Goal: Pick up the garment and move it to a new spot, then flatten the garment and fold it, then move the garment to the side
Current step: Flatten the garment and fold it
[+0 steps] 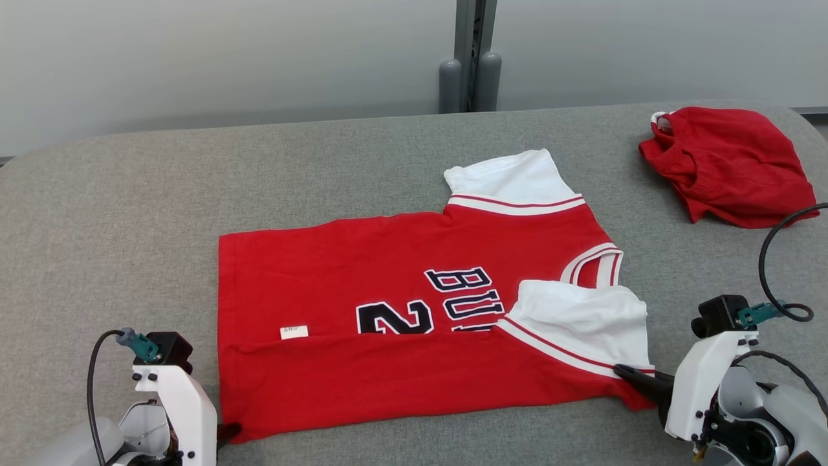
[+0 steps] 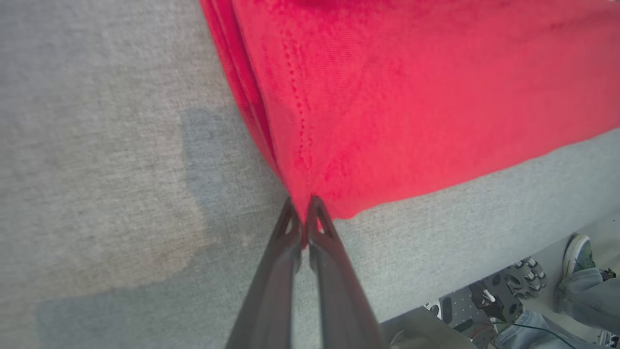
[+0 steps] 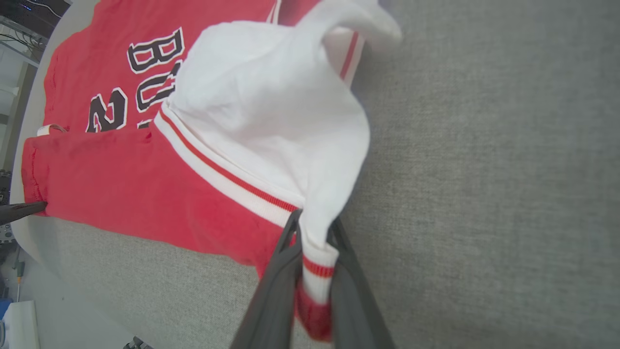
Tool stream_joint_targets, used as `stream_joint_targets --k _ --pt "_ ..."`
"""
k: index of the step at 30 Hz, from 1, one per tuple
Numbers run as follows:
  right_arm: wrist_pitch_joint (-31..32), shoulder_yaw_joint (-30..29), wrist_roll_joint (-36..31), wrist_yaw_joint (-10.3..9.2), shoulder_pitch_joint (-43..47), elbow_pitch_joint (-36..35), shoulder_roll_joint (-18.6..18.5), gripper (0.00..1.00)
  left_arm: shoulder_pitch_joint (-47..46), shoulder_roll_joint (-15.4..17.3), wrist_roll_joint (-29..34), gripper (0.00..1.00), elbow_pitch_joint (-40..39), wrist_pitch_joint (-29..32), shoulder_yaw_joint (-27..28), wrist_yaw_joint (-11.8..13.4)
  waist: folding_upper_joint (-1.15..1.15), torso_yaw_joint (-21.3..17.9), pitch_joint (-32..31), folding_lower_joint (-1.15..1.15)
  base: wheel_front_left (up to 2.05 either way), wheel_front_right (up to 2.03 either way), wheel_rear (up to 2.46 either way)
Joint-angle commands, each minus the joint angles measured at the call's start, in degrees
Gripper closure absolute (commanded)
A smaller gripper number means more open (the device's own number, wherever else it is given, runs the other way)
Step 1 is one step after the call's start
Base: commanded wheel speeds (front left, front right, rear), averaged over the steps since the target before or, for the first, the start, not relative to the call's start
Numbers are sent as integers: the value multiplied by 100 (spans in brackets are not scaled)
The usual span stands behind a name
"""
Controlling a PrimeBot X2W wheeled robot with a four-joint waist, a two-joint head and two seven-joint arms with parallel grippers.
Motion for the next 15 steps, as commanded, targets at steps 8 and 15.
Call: stream_joint_targets --k 8,15 --pt "175 -299 -76 2 286 -193 -199 100 164 382 -93 100 -385 98 20 -10 0 32 -114 0 0 0 0" --pt "296 -565 -117 1 704 -510 -452 100 474 780 -177 100 -1069 82 20 167 0 72 -229 0 0 0 0"
